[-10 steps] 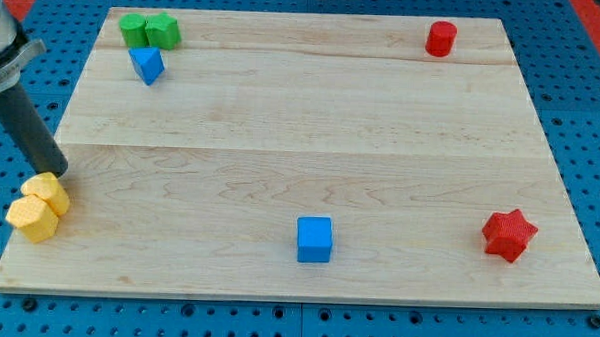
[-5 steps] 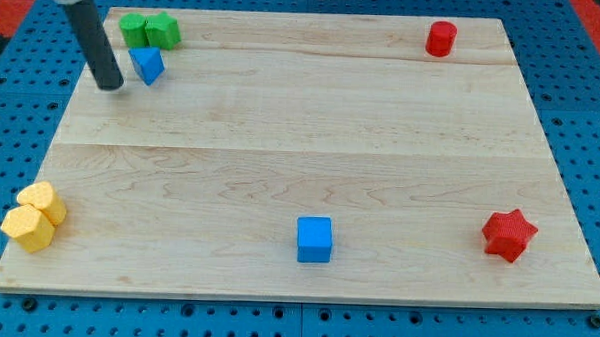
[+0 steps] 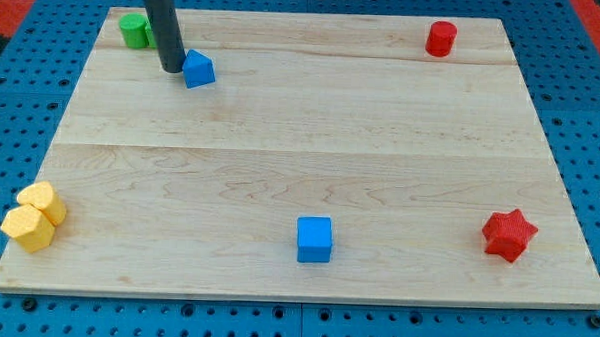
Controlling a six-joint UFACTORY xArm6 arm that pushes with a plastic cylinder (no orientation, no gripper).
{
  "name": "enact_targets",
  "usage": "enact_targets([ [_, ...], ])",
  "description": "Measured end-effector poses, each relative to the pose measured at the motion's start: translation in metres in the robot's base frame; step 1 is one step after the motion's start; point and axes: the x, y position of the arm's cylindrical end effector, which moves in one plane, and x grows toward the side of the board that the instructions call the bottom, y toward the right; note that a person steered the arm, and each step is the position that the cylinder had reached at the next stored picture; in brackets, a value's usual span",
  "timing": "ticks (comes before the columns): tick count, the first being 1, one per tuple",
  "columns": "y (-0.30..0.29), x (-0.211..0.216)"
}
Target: Move the blue triangle to the center
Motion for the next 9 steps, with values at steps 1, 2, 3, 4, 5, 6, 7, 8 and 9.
enact_targets([
  [1, 0.016, 0.0],
  [2, 0.028, -0.002],
  [3, 0.037, -0.008],
  [4, 0.052, -0.008],
  [5, 0.071, -0.007],
  [6, 0.095, 0.005],
  [7, 0.109, 0.024],
  [8, 0.122, 0.036],
  [9, 0.125, 0.025],
])
